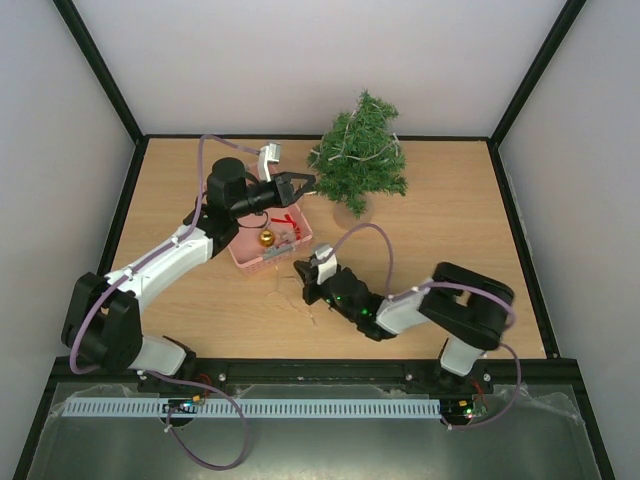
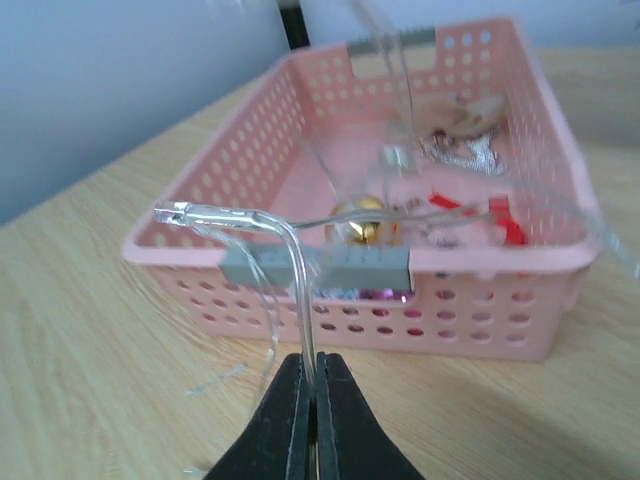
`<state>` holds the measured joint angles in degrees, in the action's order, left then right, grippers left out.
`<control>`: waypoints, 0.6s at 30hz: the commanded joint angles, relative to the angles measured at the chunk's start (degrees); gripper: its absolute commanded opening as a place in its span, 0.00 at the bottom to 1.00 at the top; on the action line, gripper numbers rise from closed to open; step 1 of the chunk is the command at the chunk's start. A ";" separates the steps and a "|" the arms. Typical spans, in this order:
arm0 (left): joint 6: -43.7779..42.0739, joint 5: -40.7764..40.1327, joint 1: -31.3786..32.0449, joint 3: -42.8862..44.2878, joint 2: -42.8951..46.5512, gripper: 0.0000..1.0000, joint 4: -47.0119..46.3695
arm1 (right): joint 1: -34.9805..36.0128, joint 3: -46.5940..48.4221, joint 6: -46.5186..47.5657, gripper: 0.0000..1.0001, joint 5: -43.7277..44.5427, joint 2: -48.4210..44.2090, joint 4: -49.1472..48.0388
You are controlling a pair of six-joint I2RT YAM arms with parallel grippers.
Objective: Decorate the small christmas tree
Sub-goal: Wrap the decoration item around the Christmas tree.
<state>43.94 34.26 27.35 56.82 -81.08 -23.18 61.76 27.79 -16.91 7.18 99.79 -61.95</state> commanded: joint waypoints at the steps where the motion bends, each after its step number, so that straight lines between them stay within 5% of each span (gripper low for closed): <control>1: -1.85 -1.31 0.16 -0.25 1.24 0.02 0.29 | -0.32 -3.30 1.78 0.02 -3.15 -12.65 6.20; 11: -3.22 -3.22 0.24 -0.85 0.68 0.02 1.05 | -0.31 -9.58 -3.29 0.02 -5.16 -46.23 30.89; 18: -4.00 -3.81 0.28 -0.88 0.38 0.02 1.62 | -0.25 -5.48 -5.37 0.02 11.50 -69.94 51.48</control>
<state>41.32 31.00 27.35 56.47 -81.08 -21.26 61.71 19.05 -20.67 8.01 37.78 -24.99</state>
